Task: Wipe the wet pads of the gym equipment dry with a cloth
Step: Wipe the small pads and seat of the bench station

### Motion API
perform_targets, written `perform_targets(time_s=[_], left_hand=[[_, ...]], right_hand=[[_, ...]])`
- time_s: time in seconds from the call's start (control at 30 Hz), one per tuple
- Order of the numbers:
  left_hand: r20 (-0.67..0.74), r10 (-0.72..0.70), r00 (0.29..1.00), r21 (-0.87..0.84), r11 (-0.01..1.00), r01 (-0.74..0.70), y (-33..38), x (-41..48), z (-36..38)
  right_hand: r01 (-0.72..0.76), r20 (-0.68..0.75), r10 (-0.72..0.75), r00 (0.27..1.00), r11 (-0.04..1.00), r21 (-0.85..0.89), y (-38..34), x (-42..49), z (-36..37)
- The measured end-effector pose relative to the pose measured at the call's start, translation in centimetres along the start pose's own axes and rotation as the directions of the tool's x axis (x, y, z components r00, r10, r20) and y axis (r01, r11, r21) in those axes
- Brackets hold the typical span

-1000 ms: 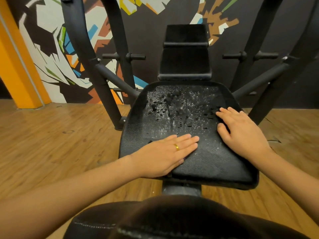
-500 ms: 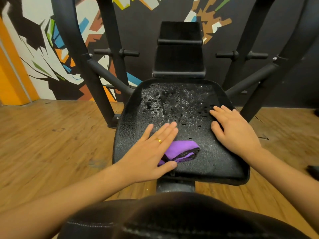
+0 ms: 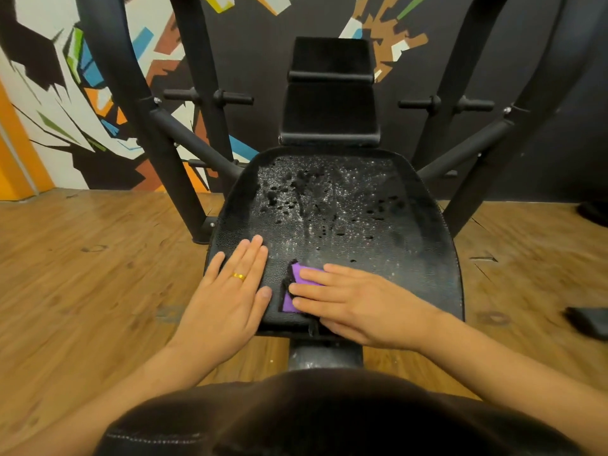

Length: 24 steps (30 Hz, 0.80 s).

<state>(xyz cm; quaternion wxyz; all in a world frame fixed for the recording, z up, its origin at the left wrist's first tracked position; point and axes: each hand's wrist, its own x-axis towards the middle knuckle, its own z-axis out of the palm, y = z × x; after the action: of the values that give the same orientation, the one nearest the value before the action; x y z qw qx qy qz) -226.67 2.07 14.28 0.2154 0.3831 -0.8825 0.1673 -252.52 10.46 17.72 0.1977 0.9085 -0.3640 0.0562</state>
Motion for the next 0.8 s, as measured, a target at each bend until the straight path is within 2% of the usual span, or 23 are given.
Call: perform_targets(time_s=[0.13, 0.23, 0.33, 0.43, 0.53, 0.7, 0.8], left_hand=[[-0.014, -0.008, 1.0, 0.015, 1.0, 0.008, 0.1, 0.1, 0.3], [-0.023, -0.014, 1.0, 0.012, 1.0, 0.014, 0.2, 0.1, 0.1], [-0.039, -0.023, 0.999, 0.011, 1.0, 0.023, 0.6, 0.2, 0.1], [-0.065, -0.037, 0.997, -0.001, 0.999, 0.037, 0.8, 0.1, 0.3], [-0.06, -0.028, 0.998, 0.007, 1.0, 0.028, 0.6, 0.1, 0.3], [-0.054, -0.031, 0.998, 0.015, 0.999, 0.031, 0.5, 0.2, 0.2], [-0.041, -0.024, 0.999, 0.015, 1.0, 0.024, 0.4, 0.1, 0.2]], right_hand=[[-0.054, 0.005, 0.054, 0.999, 0.989, 0.141, 0.7, -1.5, -0.8], [-0.172, -0.033, 0.185, 0.982, 0.954, 0.247, 0.9, -4.3, -1.9], [-0.193, 0.006, 0.196, 0.981, 0.961, 0.2, 0.9, -5.2, -2.3], [-0.133, 0.061, 0.126, 0.99, 0.985, 0.113, 0.3, -2.2, -1.9], [-0.084, 0.056, 0.08, 0.995, 0.994, 0.071, -0.5, 0.8, -0.7], [-0.106, 0.069, 0.096, 0.993, 0.983, 0.149, 0.3, -1.5, -1.4], [-0.177, 0.071, 0.167, 0.983, 0.969, 0.171, 1.4, -5.4, -2.7]])
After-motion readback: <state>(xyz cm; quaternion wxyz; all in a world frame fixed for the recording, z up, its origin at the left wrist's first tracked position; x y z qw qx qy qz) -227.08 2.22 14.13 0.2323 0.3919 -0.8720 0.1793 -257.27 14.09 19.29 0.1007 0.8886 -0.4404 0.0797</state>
